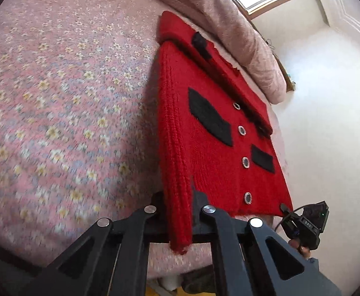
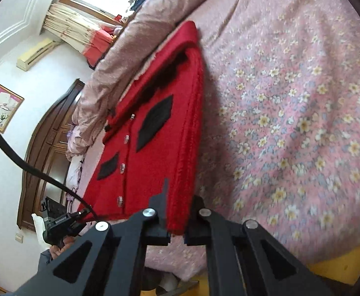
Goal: Fold small clothes
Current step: 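Grasp the cardigan hem with the left gripper while the right gripper grasps the hem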
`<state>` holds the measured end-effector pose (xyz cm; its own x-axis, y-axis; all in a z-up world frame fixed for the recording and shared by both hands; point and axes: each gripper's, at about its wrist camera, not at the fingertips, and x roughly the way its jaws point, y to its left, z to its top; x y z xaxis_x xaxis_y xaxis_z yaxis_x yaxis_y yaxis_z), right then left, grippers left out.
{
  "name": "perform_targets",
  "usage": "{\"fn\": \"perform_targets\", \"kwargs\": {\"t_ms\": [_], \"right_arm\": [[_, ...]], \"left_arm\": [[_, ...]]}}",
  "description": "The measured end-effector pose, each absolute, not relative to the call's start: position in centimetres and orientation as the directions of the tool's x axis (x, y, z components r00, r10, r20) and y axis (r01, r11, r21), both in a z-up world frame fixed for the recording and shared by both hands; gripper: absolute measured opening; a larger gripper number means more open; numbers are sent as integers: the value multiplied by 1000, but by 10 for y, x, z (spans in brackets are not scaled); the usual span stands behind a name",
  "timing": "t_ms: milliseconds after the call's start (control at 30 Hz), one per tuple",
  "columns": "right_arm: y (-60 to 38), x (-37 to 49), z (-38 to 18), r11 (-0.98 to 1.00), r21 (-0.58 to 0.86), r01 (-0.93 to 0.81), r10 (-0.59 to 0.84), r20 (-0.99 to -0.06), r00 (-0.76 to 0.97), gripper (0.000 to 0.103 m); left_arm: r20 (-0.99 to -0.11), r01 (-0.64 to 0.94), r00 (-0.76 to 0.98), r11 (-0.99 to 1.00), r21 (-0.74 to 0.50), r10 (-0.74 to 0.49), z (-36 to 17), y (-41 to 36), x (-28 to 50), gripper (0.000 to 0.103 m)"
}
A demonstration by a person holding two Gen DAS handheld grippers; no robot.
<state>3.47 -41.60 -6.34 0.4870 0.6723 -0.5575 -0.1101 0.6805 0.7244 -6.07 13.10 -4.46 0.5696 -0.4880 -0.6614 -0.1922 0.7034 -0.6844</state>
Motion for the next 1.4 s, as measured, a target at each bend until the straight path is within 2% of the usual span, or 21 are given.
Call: {"fn": "perform_targets", "kwargs": {"t_ms": [200, 533, 767, 900, 1100, 1400], "right_arm": [[-415, -2, -46, 708, 689, -151, 658, -568, 495, 5], [-418, -95, -31, 727, 663, -178, 644, -569, 511, 5], [-414, -87, -35, 761, 632, -145, 604, -610, 514, 6], [-414, -79, -27, 761, 622, -186, 609, -585, 536, 6], [-405, -18, -13, 835, 506, -217, 523, -607, 598, 6], [-382, 63, 27, 856, 463, -229, 475, -533, 700, 6]], "left_arm": [[-675, -159, 545, 730, -665, -497, -38, 135, -96, 1], [-656, -186, 527, 680, -709, -540, -39, 145, -161, 1], [-674, -163, 524, 715, -680, -521, -36, 125, -138, 1], [-677, -157, 531, 726, -670, -510, -34, 123, -119, 1], [-674, -107, 581, 778, -619, -456, -15, 118, -55, 1], [-593, -57, 701, 798, -600, -396, 35, 120, 28, 1]]}}
